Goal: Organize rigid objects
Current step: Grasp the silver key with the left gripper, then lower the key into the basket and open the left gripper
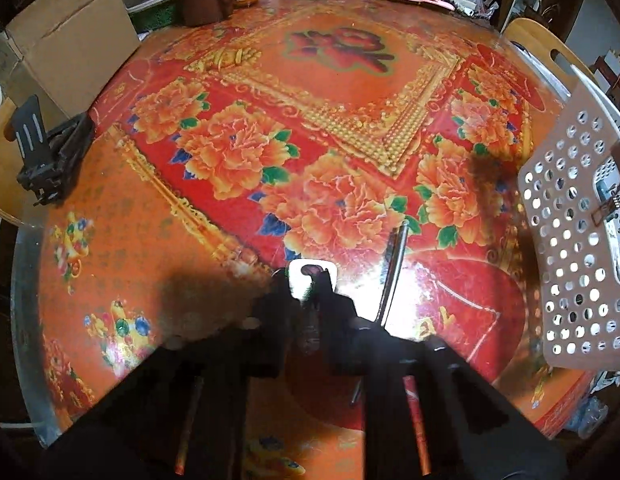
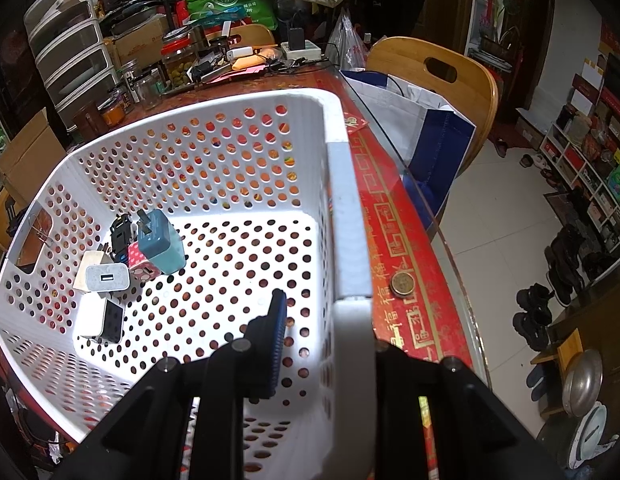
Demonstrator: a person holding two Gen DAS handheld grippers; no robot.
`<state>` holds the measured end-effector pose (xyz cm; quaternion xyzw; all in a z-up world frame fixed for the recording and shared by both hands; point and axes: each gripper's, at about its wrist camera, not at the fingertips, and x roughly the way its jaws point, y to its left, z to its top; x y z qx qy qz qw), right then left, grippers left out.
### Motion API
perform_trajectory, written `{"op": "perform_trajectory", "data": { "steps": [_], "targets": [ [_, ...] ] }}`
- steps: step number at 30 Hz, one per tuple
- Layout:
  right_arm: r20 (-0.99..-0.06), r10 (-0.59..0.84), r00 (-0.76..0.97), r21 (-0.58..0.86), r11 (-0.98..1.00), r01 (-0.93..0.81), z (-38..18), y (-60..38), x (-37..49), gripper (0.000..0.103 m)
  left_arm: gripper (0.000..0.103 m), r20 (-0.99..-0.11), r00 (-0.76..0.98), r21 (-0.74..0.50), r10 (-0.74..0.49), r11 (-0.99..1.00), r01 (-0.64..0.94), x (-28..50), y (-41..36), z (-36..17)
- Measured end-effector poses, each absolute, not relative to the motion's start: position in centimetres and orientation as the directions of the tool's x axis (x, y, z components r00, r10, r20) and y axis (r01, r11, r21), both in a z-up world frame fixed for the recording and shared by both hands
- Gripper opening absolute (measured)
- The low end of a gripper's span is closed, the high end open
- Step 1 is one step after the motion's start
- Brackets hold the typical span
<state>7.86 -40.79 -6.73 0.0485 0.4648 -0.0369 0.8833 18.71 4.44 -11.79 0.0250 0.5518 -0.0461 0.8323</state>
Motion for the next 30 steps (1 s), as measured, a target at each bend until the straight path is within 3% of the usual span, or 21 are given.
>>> {"op": "perform_trajectory", "data": {
  "steps": [30],
  "targets": [
    [-0.824,-0.017,0.566,0.055,0.993,0.109,-6.7,-40.7,7.7,0.022,0.002,-0.866,0.497,-0.01,-0.052,0.996,0.087,15.9,5.7,-6.6]
  ]
}}
